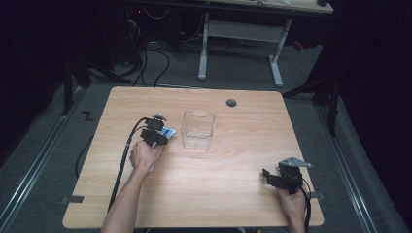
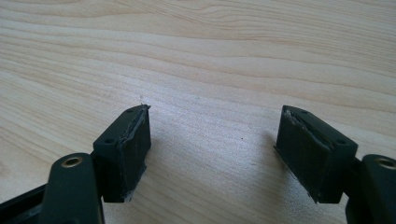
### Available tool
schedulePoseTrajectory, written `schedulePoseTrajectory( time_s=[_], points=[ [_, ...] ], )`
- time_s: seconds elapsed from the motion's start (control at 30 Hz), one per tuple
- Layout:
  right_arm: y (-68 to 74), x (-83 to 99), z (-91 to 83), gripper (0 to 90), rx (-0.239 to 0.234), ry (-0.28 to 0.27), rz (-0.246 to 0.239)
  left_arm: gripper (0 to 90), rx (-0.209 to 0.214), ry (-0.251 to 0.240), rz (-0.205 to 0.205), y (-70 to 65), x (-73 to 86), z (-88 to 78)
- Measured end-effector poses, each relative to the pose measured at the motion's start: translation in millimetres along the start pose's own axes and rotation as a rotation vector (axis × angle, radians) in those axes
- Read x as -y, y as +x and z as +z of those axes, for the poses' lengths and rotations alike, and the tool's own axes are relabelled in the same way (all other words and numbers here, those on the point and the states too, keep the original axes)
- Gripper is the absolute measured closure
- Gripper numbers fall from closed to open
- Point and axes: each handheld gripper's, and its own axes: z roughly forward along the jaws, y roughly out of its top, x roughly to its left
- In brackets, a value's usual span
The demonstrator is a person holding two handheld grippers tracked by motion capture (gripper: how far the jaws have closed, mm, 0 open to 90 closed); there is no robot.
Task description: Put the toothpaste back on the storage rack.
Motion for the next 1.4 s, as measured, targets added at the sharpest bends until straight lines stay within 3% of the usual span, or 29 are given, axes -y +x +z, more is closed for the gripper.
schedulePoseTrajectory(
  time_s=[0.43,1.4],
  points=[
    [0.0,0.0,0.0,26.0,0.0,0.0,0.0,72.3,0.01,-0.08,0.048,-4.3,2.6,-25.4],
    [0.0,0.0,0.0,26.0,0.0,0.0,0.0,75.6,0.069,-0.28,0.071,-0.7,17.9,-87.7]
  ],
)
